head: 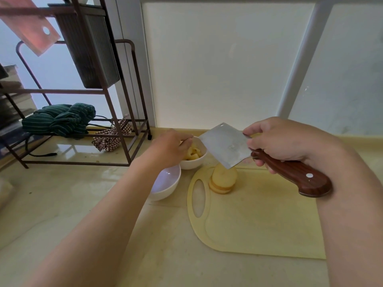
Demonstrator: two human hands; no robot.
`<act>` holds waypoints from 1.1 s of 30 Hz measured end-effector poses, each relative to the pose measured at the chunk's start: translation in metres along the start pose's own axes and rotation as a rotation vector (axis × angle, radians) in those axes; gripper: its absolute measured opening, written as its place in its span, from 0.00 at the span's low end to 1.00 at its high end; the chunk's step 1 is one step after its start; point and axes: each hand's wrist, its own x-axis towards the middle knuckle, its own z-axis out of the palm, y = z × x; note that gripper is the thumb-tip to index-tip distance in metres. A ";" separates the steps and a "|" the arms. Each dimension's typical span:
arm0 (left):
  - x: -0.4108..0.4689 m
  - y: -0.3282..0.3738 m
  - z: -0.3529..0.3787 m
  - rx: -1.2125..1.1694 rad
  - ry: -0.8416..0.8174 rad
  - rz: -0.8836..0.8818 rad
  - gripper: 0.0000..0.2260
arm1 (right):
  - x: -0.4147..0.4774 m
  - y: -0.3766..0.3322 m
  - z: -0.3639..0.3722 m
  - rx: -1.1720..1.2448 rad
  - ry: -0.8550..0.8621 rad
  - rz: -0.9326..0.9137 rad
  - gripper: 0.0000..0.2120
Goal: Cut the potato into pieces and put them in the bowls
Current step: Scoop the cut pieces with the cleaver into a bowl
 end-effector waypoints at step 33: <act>-0.040 0.090 0.045 0.163 -0.214 0.112 0.26 | -0.057 0.124 -0.020 0.213 0.347 0.046 0.17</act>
